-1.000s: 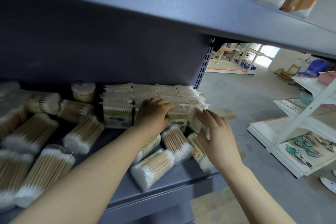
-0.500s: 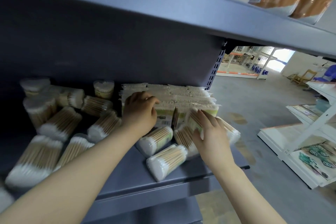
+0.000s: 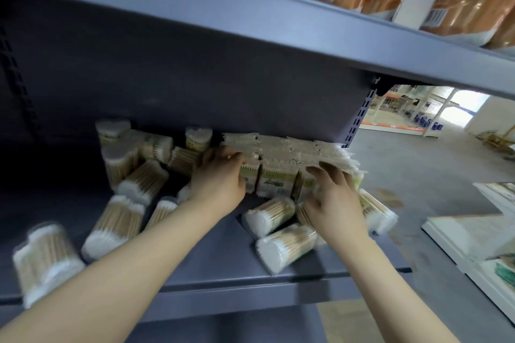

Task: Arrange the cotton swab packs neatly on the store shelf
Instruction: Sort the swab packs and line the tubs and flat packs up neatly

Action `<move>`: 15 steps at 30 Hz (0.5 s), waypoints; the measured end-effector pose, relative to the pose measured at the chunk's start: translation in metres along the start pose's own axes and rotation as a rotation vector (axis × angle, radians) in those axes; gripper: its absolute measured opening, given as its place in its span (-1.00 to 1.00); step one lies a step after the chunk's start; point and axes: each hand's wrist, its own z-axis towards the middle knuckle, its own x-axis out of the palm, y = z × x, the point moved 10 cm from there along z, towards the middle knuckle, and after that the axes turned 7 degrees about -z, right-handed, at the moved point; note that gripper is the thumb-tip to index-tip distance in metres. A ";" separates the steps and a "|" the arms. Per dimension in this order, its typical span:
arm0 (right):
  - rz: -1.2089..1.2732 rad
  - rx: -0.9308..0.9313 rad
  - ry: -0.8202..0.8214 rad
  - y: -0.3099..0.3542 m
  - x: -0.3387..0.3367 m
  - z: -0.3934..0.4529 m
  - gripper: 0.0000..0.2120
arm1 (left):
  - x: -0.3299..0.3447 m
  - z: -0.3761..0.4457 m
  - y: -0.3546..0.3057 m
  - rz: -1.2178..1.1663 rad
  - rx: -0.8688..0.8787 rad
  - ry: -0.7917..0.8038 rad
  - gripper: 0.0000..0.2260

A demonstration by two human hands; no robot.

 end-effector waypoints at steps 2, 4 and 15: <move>0.003 -0.045 0.007 0.018 0.003 0.005 -0.56 | -0.011 -0.002 0.018 0.044 -0.059 -0.032 -0.67; 0.007 -0.098 0.025 0.035 0.010 0.010 -0.58 | -0.022 -0.006 0.036 0.072 -0.122 -0.053 -0.70; 0.164 -0.141 0.093 0.087 0.039 0.053 -0.62 | -0.040 0.002 0.114 0.043 -0.094 0.038 -0.68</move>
